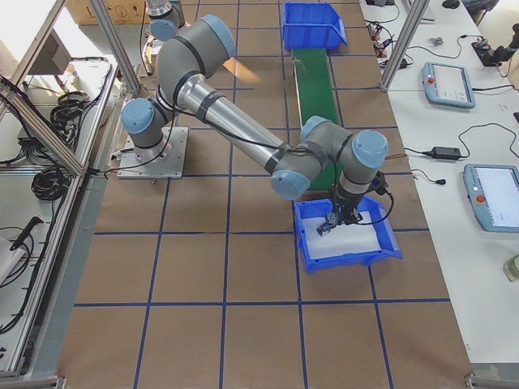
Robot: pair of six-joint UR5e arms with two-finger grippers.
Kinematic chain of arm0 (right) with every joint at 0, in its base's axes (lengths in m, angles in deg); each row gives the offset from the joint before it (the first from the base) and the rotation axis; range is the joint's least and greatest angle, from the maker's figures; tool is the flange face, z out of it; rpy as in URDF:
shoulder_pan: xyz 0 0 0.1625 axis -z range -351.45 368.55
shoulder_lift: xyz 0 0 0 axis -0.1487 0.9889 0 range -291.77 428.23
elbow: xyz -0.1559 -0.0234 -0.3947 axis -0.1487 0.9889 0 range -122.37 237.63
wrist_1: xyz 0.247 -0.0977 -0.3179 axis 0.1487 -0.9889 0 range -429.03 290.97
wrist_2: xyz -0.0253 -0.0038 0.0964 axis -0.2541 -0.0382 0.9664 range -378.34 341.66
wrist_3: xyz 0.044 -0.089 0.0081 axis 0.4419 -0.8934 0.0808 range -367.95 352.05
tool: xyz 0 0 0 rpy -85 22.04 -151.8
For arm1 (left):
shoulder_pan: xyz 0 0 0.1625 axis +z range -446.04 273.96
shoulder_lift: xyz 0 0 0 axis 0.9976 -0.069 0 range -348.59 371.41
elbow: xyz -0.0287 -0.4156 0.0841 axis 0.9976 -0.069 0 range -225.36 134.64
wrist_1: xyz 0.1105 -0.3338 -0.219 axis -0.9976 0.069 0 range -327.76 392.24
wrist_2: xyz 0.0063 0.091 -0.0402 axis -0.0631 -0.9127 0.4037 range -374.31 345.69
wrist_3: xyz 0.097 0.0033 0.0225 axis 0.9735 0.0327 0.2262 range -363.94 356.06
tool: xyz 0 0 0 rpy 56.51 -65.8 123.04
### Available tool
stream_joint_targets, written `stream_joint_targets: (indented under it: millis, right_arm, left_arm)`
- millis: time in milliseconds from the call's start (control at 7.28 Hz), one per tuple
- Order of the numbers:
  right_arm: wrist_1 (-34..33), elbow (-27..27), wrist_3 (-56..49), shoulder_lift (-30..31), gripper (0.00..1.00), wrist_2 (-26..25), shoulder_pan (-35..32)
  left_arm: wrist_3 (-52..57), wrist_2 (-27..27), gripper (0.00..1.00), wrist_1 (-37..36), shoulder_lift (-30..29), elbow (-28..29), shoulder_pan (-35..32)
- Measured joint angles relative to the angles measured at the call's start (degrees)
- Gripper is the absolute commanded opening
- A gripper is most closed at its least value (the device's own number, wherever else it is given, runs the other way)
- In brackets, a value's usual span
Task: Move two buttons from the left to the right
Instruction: 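Carry the red button into the blue bin beside the yellow one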
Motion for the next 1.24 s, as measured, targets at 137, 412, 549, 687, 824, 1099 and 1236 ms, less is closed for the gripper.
stream_joint_targets:
  millis: [137, 412, 549, 687, 824, 1099, 1236]
  right_arm:
    - [-2.24, 0.29, -1.88, -2.42, 0.20, 0.52, 0.89]
    - [-4.73, 0.22, -2.81, -5.11, 1.00, 0.43, 1.47]
    - [-4.79, 0.03, -2.61, -5.34, 1.00, 0.31, 1.31]
    - [-4.50, 0.01, -2.39, -5.23, 1.00, 0.14, 1.15]
    - [-3.30, 0.05, -1.90, -4.39, 1.00, -0.01, 0.99]
    - [2.66, -0.29, -0.84, 0.80, 1.00, -0.09, 0.89]
    - [7.19, -0.69, -0.69, 4.54, 1.00, -0.10, 0.90]
  left_arm:
    - [0.00, 0.00, 1.00, 0.00, 0.00, 0.00, 0.00]
    - [0.00, 0.00, 1.00, 0.00, -0.02, 0.00, 0.00]
    - [0.00, 0.00, 1.00, 0.00, -0.03, 0.00, 0.00]
    - [0.00, 0.00, 1.00, 0.00, -0.02, 0.00, 0.00]
    - [0.00, 0.00, 1.00, 0.00, -0.02, 0.00, 0.00]
    - [0.00, 0.00, 1.00, 0.00, -0.03, 0.00, 0.00]
    - [0.00, 0.00, 1.00, 0.00, -0.05, 0.00, 0.00]
